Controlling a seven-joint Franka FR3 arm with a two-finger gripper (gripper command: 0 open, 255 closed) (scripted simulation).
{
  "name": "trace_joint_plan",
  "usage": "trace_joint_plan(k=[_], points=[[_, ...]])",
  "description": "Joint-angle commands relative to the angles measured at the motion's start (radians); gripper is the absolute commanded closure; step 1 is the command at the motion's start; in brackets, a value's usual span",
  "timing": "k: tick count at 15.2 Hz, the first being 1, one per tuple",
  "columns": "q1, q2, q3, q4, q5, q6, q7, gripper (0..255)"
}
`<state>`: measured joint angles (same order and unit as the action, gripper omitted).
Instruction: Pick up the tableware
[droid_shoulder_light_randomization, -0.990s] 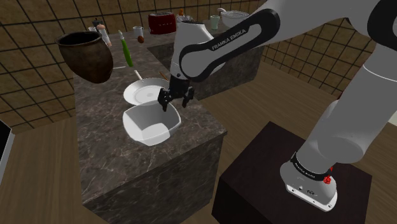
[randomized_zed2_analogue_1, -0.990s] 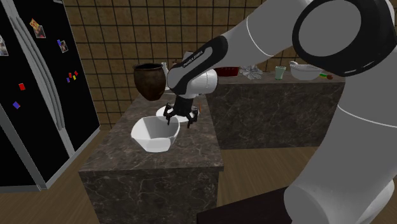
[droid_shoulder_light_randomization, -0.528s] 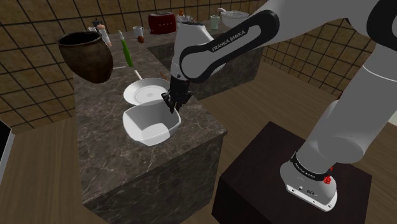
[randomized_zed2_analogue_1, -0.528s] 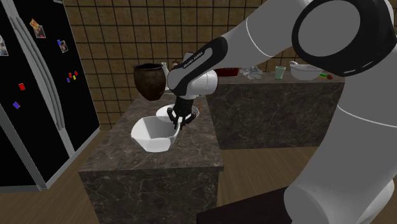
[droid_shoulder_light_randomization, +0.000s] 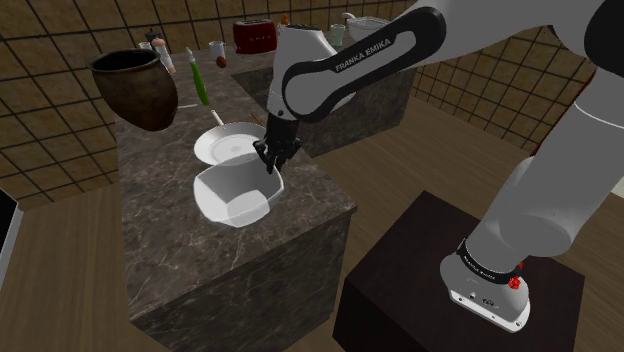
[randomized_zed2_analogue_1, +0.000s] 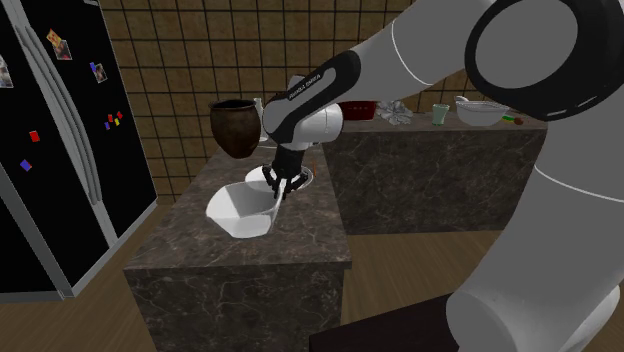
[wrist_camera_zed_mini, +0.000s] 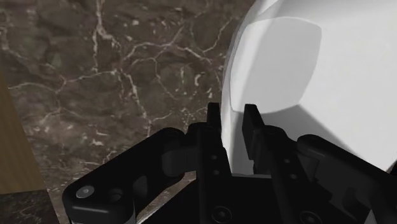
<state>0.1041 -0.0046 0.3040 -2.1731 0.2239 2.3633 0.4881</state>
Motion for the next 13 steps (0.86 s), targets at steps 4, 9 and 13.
trace_joint_plan(k=[4, 9, 13], points=[[-0.003, -0.026, -0.003, 0.038, -0.002, -0.063, 0.008, 255], [-0.005, -0.051, -0.006, 0.080, -0.004, -0.129, 0.016, 255], [-0.006, -0.060, -0.007, 0.100, -0.005, -0.157, 0.020, 255]])
